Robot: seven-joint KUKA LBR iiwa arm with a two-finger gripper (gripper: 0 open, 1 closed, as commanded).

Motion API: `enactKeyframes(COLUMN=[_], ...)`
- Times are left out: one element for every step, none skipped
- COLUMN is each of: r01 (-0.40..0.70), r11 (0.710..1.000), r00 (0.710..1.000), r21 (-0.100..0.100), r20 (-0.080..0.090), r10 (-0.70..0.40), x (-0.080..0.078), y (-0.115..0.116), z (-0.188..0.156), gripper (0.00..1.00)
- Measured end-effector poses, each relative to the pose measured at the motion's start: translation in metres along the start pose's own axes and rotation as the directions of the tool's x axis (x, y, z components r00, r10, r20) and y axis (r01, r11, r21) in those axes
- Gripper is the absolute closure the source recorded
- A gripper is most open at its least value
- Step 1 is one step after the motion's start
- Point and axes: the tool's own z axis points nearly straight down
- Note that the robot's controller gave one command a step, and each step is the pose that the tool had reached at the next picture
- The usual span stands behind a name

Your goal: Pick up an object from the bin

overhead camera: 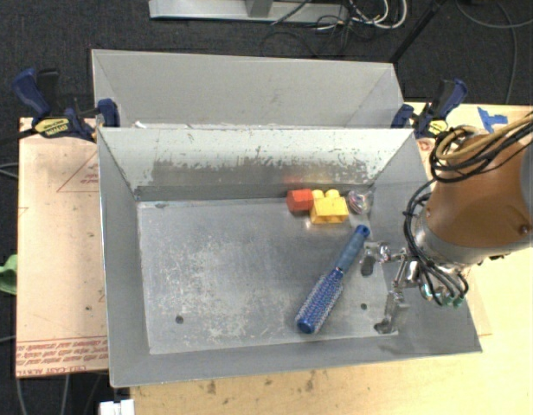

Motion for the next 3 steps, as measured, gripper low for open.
enactKeyframes(r01=[0.363,0.366,0.385], r11=[0.932,0.930,0.923], r00=[0.932,0.930,0.923], r21=[0.001,0.002,0.008], r20=[0.006,0.006,0.014], r10=[-0.363,-0.366,-0.385], x=[-0.042,-0.042,-0.025], y=[0.035,0.036,0.022], z=[0.096,0.095,-0.057], gripper=[0.00,1.00,1.00])
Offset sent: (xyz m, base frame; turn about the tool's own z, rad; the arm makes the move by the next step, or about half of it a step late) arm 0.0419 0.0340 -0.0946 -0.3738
